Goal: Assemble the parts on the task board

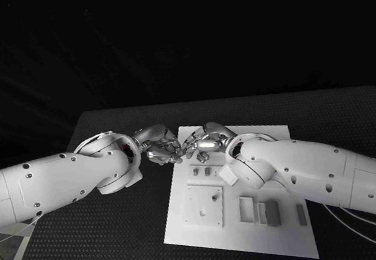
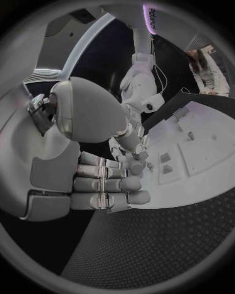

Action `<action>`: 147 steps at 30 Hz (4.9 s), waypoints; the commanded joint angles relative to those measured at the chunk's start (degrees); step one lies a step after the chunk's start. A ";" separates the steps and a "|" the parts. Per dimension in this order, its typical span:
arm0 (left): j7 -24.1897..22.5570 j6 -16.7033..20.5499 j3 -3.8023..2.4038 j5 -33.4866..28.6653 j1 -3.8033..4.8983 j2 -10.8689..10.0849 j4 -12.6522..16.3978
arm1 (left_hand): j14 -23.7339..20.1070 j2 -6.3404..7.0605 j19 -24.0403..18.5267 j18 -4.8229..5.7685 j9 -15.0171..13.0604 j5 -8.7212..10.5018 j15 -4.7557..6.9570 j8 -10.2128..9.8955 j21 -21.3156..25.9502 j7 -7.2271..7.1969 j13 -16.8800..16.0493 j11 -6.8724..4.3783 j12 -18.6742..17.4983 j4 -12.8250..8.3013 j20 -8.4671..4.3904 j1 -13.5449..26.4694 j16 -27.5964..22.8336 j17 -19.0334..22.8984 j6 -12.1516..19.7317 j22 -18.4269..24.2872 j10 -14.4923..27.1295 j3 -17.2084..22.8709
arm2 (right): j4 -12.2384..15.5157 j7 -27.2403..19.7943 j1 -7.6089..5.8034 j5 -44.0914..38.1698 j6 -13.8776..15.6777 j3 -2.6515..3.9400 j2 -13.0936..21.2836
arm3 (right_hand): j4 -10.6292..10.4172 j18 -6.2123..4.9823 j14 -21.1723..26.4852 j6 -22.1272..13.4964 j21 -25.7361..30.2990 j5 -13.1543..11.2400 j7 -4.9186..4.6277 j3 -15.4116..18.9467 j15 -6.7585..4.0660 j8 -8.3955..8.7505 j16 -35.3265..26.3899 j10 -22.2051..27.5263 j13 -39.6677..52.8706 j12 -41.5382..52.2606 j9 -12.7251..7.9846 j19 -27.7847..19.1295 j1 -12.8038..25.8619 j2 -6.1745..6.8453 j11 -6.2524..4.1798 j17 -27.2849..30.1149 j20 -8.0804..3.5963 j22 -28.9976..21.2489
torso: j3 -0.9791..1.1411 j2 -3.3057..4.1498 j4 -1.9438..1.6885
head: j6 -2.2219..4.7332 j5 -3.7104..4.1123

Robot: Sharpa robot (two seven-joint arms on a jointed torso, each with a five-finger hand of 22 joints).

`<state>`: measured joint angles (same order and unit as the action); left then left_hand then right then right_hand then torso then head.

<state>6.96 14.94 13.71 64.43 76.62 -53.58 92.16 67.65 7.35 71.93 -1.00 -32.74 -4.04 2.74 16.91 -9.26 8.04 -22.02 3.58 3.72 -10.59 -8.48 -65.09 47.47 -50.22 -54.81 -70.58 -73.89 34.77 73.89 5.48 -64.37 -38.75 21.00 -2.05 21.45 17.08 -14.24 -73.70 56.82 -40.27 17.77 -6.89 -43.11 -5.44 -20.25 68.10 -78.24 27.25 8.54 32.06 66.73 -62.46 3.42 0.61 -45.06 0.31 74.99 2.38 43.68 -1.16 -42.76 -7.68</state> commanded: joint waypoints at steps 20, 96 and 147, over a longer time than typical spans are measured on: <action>-2.04 0.44 -0.09 -3.57 0.26 0.03 0.12 | -0.41 1.82 0.18 -1.06 1.21 -1.12 0.12 -0.94 1.50 0.16 0.49 -0.22 0.08 -0.31 -0.03 2.08 0.16 0.60 -0.07 -0.29 -0.25 -3.83 | 0.15 -2.05 0.11 0.83 0.13 -0.02 0.36 | -0.24 -0.76 0.10 1.25 -0.14 -0.01 0.79 -0.29 -0.35 -0.70 0.27 -0.54 0.17 0.06 1.23 0.15 -0.81 -1.82 -0.08 0.10 -0.07 1.16 | 0.01 0.01 0.02 | 0.14 0.28; 16.84 -13.55 0.03 -0.71 -4.10 4.25 -6.18 | -2.21 3.86 0.11 -1.75 -0.69 1.22 0.40 0.41 5.11 -1.00 -0.20 -0.63 0.65 12.94 -0.04 12.12 1.21 0.05 -1.01 -1.58 -0.57 -14.97 | 0.77 -6.20 0.08 -1.43 0.73 -0.02 5.04 | -0.35 -0.76 0.96 -4.57 -0.30 -0.16 -1.85 7.07 1.98 2.80 0.38 5.46 -0.71 -3.40 0.92 -0.95 4.34 0.52 2.36 0.06 0.29 1.07 | 0.02 0.00 0.01 | -0.40 0.28; 17.13 -9.43 0.02 1.90 -5.97 6.99 -8.53 | -1.26 -6.16 1.31 -0.74 1.04 -1.41 0.93 -1.10 5.44 -1.37 -4.14 -1.15 0.07 27.32 -0.80 -18.55 1.67 1.46 -3.21 -1.87 -1.62 -39.69 | 0.83 -6.03 0.08 -1.22 -0.53 -0.02 5.29 | -0.38 -0.76 1.11 -4.36 -0.23 -0.10 -1.80 7.31 1.95 2.78 0.40 5.33 -0.64 -3.31 0.96 -1.09 3.97 -0.10 2.33 0.07 0.36 1.05 | 0.03 0.00 -0.01 | -0.51 0.58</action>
<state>24.92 4.22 13.54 66.30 70.96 -46.69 83.69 66.72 1.42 73.53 -0.93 -32.94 -5.38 3.80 16.57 -4.16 6.04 -26.24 2.37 4.16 16.91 -9.39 -83.33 49.29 -48.81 -58.56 -72.46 -75.76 -4.87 74.69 -0.08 -64.31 -39.76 21.58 -2.09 26.71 16.59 -14.08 -72.77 52.65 -40.47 17.53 -8.60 -36.14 -3.69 -17.74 68.29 -73.21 26.61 5.53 33.05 66.10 -58.61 3.85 2.95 -44.95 0.72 74.99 2.41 43.70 -1.16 -43.31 -7.11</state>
